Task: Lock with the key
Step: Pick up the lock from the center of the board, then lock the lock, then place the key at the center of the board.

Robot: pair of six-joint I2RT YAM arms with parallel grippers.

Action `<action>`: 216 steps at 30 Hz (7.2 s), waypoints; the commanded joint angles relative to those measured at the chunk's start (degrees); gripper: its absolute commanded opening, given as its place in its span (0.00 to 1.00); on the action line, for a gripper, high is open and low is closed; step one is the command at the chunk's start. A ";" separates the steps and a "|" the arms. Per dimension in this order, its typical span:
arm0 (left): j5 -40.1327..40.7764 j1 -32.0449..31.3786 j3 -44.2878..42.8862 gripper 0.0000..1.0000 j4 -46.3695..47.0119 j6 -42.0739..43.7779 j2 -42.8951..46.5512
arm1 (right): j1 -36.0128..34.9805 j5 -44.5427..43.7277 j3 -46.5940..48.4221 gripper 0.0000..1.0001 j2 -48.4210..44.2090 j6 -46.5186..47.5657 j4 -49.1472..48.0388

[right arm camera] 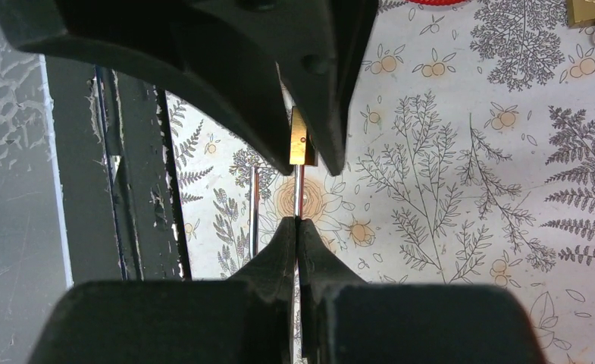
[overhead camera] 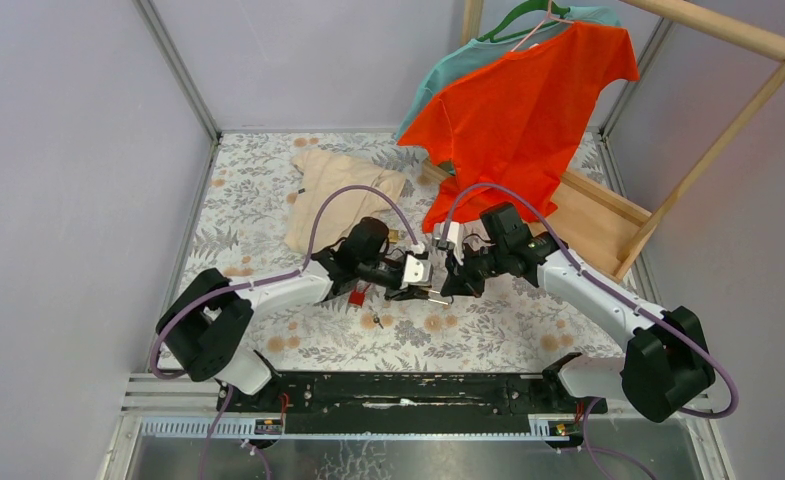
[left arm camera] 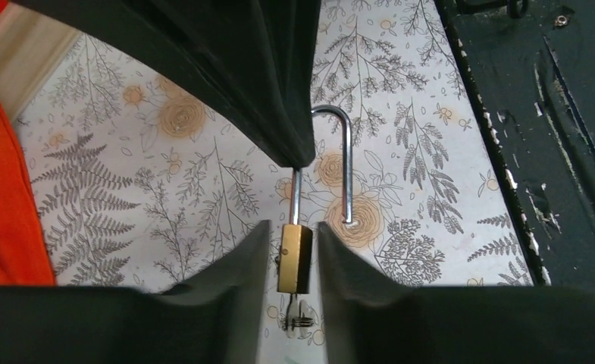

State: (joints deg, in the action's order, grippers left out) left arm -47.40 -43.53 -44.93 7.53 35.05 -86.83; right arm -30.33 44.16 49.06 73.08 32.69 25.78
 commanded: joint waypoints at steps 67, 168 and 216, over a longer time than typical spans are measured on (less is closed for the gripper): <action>-0.53 1.82 -1.37 0.54 -11.70 6.02 7.21 | 0.33 7.01 2.94 0.00 -0.69 2.10 3.46; -14.53 6.13 -0.23 0.29 2.12 -17.10 6.85 | 0.51 4.72 -0.76 0.00 -5.66 -6.42 -16.10; -6.94 13.47 -9.52 0.00 -25.46 0.82 7.16 | 2.49 -1.36 -0.19 0.00 -6.76 2.81 -9.13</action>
State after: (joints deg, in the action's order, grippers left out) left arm -56.18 -31.86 -53.93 -14.33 33.98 -81.06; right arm -28.49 46.00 46.11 68.90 31.92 15.18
